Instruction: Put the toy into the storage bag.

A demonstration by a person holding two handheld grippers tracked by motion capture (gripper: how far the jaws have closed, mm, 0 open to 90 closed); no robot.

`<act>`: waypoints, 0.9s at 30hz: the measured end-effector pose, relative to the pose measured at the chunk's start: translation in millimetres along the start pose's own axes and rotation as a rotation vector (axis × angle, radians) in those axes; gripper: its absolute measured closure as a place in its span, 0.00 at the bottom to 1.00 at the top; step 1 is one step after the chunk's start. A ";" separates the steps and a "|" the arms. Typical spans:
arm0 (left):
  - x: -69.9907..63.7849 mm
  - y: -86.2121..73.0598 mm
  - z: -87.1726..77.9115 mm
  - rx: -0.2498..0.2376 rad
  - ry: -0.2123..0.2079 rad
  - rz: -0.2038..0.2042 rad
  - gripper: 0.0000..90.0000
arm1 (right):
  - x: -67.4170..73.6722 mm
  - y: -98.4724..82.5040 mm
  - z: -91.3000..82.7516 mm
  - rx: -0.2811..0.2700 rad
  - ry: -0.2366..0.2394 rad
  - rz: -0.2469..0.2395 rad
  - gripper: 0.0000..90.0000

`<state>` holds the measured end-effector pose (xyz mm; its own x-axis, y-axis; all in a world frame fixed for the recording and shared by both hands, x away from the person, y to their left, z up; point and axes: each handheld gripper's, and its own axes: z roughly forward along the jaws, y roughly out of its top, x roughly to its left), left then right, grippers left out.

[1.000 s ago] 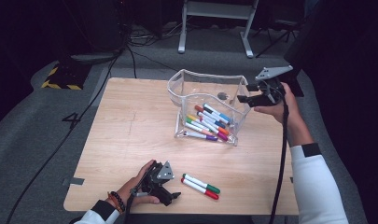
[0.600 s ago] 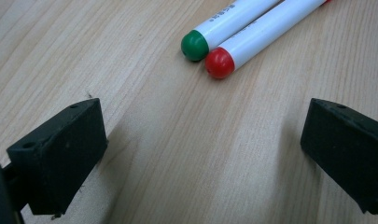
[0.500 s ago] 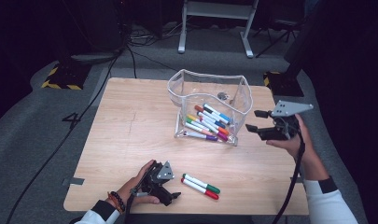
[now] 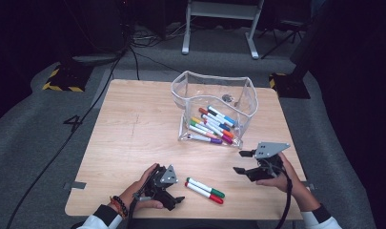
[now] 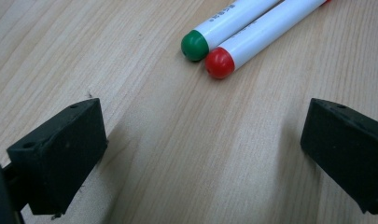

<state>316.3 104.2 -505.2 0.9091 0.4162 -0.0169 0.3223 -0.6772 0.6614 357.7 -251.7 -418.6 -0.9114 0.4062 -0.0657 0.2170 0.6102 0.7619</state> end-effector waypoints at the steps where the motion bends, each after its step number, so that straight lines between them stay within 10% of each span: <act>1: 0.0 0.0 0.0 0.000 0.000 0.000 0.01 | 9.0 -2.7 9.6 0.004 0.016 -0.009 0.40; 14: -0.9 0.0 0.3 -0.004 0.004 -0.009 0.01 | 46.7 -10.1 66.9 0.085 0.155 -0.035 0.40; 27: -0.9 0.0 0.2 -0.003 0.005 -0.010 0.01 | 40.0 -14.5 85.5 0.105 0.120 -0.014 0.41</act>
<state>315.5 103.7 -505.4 0.9046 0.4257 -0.0198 0.3304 -0.6711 0.6637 348.0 -186.1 -487.4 -0.9485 0.3168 0.0058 0.2332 0.6856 0.6896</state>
